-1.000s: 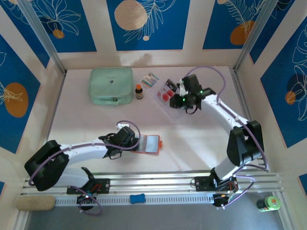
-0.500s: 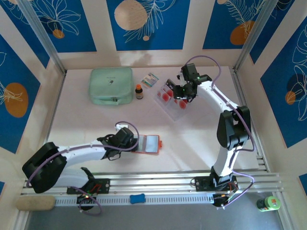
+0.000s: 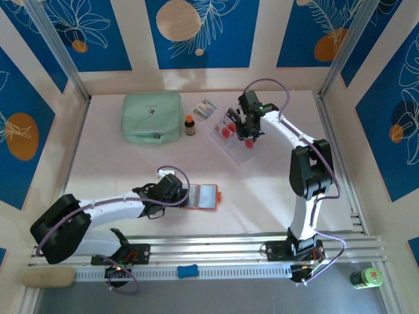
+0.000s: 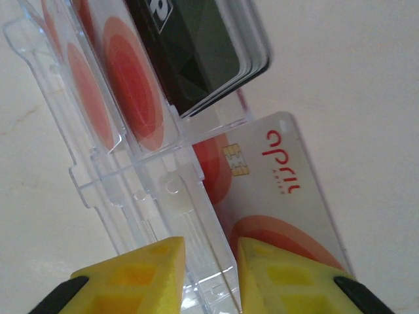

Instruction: Put the credit cards into the card holder

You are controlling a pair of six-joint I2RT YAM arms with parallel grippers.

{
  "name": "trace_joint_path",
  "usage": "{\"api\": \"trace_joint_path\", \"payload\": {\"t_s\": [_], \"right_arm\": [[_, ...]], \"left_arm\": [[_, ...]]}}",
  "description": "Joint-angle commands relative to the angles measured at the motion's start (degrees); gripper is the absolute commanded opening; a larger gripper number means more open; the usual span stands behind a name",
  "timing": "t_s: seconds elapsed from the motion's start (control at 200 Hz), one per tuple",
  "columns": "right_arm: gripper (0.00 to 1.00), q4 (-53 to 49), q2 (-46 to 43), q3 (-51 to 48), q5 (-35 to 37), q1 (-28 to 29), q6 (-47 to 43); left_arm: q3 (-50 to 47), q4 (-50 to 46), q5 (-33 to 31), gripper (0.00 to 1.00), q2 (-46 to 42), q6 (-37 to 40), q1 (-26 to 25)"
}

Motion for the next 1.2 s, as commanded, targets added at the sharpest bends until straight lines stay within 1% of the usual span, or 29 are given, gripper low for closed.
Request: {"api": "trace_joint_path", "payload": {"t_s": [0.0,0.16,0.335,0.48,0.585,0.75,0.815,1.08,1.19], "right_arm": [[0.24,-1.14,0.39,1.52,2.13,0.56,-1.57],[0.17,-1.29,-0.21,1.44,2.02,0.83,-1.58],[0.16,-1.37,-1.17,1.52,1.79,0.83,-1.72],[0.11,-1.51,-1.38,1.86,1.44,0.83,-1.84],[0.11,-1.57,-1.53,1.7,1.35,0.85,-1.93],[0.02,-1.42,-2.24,1.71,1.28,0.93,-2.37],[0.0,-1.42,-2.76,1.78,1.28,1.0,-2.84],[0.0,-1.99,-7.27,2.62,2.3,2.62,-3.8],[0.0,-2.2,-10.11,2.28,0.67,3.78,-2.39]], "left_arm": [[-0.72,-1.02,0.46,1.0,-0.37,-1.33,0.33],[-0.61,-0.89,0.48,1.0,-0.37,-1.24,0.33],[-0.64,-0.89,0.49,1.0,-0.34,-1.15,0.37],[-0.64,-0.86,0.55,1.0,-0.35,-1.15,0.36],[-0.65,-0.85,0.62,1.0,-0.44,-1.06,0.33],[-0.64,-1.02,0.56,1.0,-0.63,-1.06,0.31],[-0.58,-1.15,0.64,1.0,-0.71,-1.06,0.35],[-0.13,-1.96,0.44,1.0,-1.22,-0.8,0.29],[0.11,-2.53,0.31,1.0,-1.65,-0.71,0.33]]}}
